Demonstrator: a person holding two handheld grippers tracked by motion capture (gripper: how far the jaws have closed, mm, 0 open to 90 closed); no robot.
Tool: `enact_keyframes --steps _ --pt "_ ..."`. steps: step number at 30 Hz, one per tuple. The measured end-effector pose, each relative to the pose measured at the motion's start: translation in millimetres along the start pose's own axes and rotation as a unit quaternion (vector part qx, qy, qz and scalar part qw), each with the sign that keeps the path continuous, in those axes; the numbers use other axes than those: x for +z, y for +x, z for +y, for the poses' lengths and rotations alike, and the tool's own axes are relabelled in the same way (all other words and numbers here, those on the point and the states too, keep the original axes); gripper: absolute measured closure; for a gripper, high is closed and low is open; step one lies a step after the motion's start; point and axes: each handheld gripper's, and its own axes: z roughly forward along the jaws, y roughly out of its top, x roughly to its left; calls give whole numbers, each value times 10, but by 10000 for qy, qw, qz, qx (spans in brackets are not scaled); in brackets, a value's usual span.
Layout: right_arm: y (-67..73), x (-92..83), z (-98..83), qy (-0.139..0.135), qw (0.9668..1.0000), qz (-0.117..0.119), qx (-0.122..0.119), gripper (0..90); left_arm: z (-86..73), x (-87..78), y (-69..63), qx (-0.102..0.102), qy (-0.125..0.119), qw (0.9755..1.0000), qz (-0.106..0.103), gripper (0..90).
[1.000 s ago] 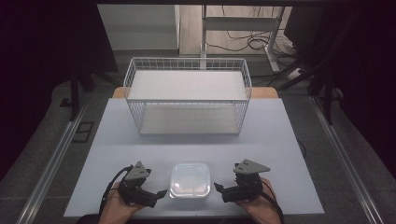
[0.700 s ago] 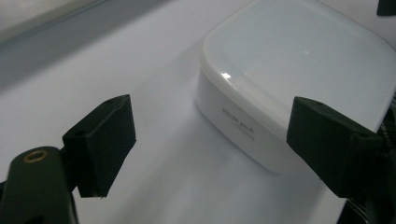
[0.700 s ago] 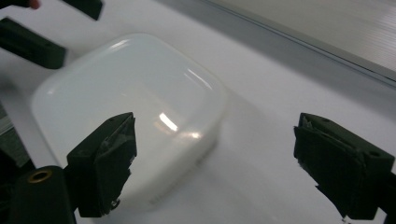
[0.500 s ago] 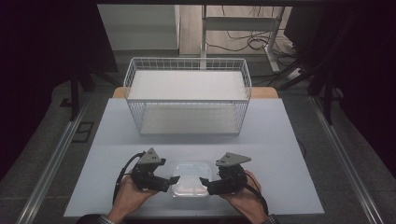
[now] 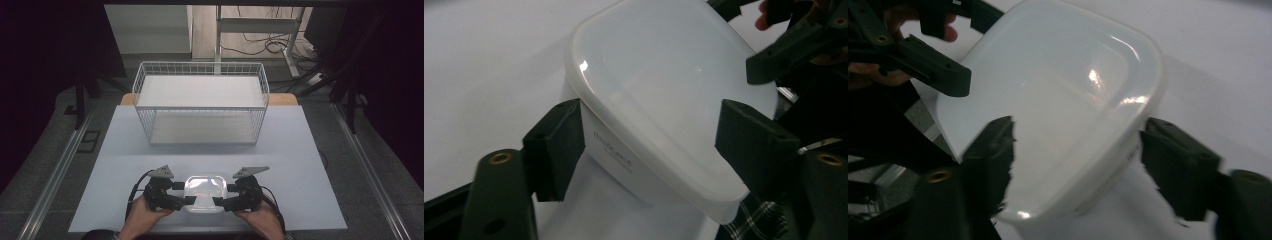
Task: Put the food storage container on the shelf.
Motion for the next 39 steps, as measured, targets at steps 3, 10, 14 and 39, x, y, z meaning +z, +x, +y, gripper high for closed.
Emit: enact_keyframes --steps 3,10,14,39 --pt "-45 -134 -65 -146 9990 90 417 531 -35 -71 -61 -37 -60 9999 73 464" --pt "-10 -250 -97 -334 9965 95 764 680 -58 -186 -152 -365 -272 9986 251 653" --pt "-8 -290 -100 -555 9948 15 850 755 -62 -211 -127 -434 -514 9975 235 727" --pt "-54 -458 416 -1283 9910 -358 121 793 428 -412 -20 -228 -1086 9916 662 792"
